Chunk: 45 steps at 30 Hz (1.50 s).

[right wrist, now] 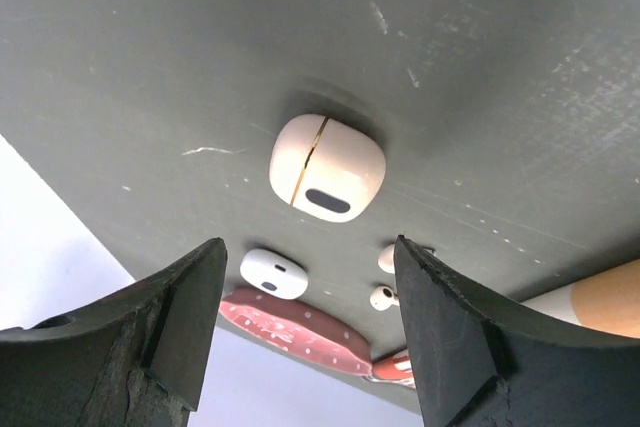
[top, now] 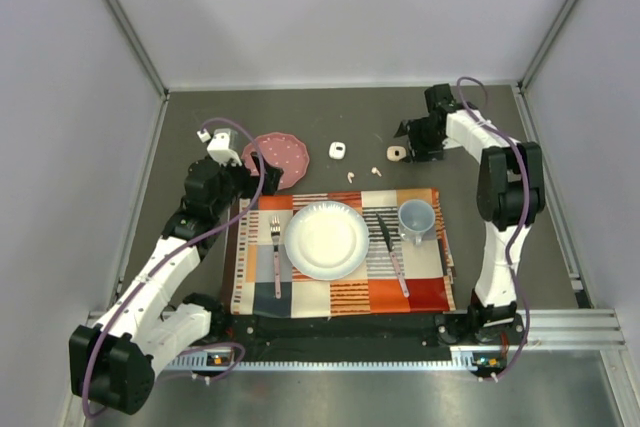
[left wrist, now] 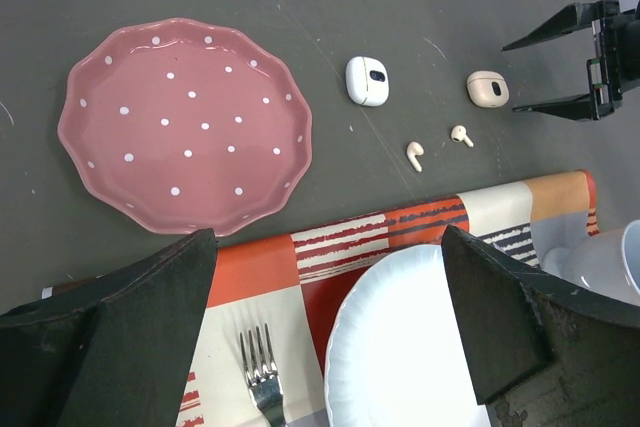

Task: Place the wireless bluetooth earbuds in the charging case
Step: Pick up the charging case from the center of the board.

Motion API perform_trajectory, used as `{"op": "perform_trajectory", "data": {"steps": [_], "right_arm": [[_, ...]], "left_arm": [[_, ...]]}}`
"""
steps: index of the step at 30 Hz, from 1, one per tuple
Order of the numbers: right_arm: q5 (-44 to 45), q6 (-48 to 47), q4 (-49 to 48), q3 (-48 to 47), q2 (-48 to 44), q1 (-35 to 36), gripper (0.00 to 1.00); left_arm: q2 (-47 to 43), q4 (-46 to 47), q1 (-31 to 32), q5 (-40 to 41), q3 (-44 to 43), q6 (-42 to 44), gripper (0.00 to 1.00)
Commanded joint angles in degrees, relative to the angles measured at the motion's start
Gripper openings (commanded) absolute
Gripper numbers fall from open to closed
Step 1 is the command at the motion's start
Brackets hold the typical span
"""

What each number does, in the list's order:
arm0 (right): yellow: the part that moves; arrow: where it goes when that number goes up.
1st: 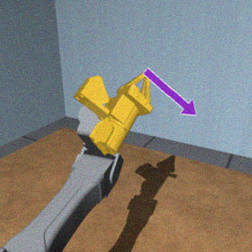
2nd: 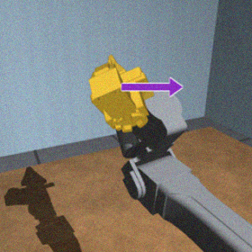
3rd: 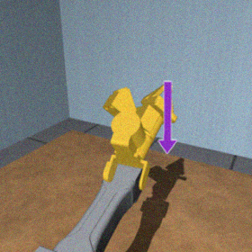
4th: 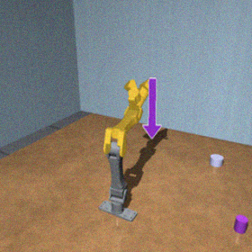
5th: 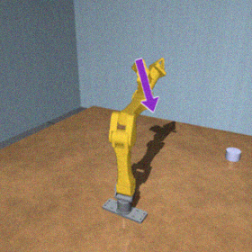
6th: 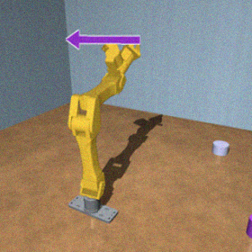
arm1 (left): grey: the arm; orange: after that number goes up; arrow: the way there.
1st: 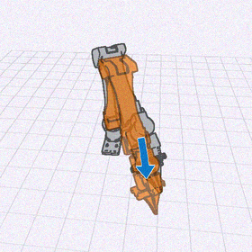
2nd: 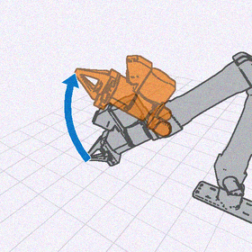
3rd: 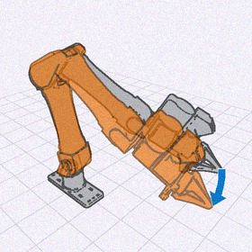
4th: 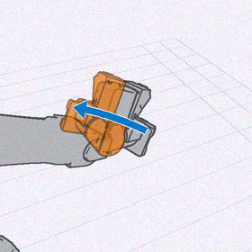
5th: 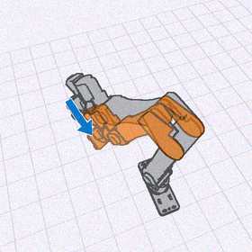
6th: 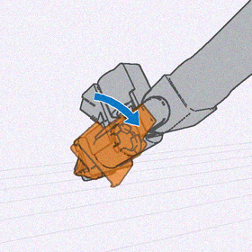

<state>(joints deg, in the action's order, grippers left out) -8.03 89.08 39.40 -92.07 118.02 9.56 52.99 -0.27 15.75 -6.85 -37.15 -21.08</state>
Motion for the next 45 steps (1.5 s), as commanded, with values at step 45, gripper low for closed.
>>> {"op": "perform_trajectory", "data": {"steps": [45], "right_arm": [[-5.6, 1.6, 1.3, -4.9, 10.3, -3.2, 0.53]], "left_arm": [[1.8, 2.7, -1.2, -1.8, -0.5, -0.6, 0.99]]}}
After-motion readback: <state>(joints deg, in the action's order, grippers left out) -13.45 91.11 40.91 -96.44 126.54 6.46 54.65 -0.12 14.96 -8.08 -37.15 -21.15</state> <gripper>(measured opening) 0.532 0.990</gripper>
